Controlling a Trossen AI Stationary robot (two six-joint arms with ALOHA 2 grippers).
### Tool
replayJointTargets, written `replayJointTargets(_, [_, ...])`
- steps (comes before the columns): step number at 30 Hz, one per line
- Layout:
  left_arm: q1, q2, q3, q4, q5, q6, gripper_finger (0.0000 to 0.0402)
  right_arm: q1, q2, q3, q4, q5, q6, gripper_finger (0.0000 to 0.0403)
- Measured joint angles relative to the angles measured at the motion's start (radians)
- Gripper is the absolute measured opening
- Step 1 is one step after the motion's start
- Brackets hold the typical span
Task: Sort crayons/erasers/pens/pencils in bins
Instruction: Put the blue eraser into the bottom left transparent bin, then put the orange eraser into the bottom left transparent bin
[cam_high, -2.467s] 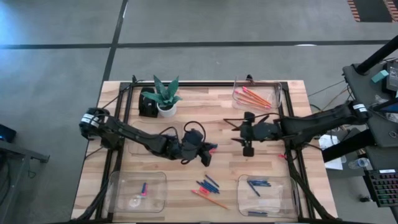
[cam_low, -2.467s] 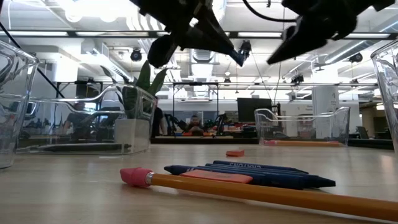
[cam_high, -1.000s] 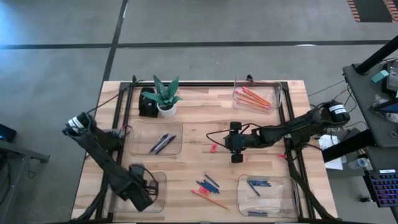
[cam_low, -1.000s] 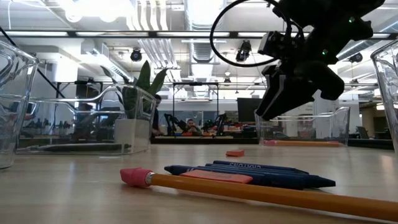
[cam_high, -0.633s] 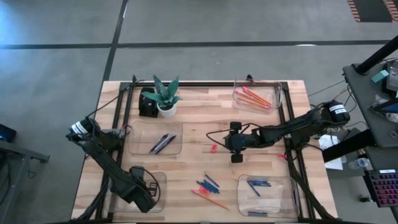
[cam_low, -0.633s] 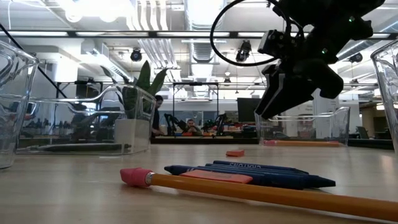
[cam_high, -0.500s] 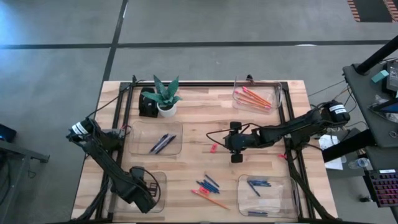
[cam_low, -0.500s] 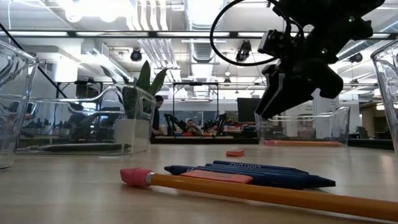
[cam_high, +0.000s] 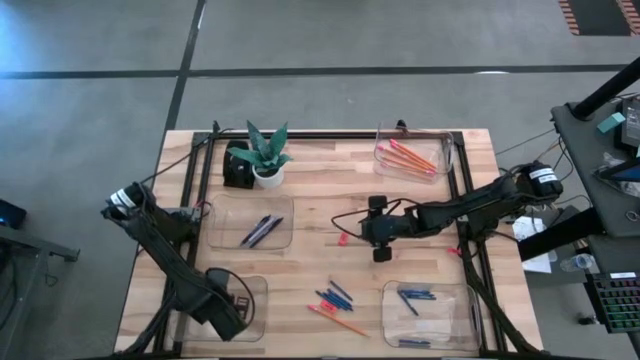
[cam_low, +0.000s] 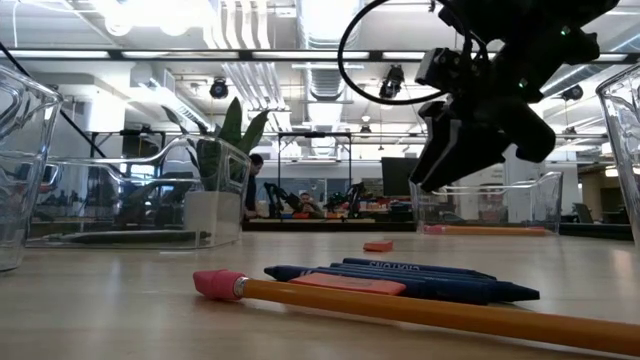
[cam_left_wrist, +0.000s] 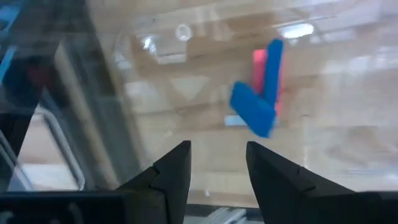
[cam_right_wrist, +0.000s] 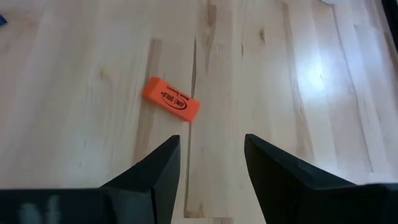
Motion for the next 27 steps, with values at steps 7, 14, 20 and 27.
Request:
replayJointTargets(7, [0.0, -0.076, 0.025, 0.002, -0.216, 0.086, 0.0141, 0.0, 0.029, -0.004, 0.023, -0.004, -0.151, 0.0171])
replayJointTargets(14, [0.0, -0.142, 0.068, 0.001, -0.383, 0.205, 0.0141, -0.002, 0.105, -0.004, 0.168, -0.214, -0.243, 0.0171])
replayJointTargets(20, [0.003, -0.167, 0.078, 0.002, -0.625, 0.258, 0.0141, -0.026, 0.194, 0.049, 0.175, -0.218, -0.356, 0.0171])
replayJointTargets(27, [0.006, -0.171, 0.079, 0.005, -0.848, 0.294, 0.0141, -0.1, 0.302, 0.153, 0.1, -0.296, -0.362, 0.0171])
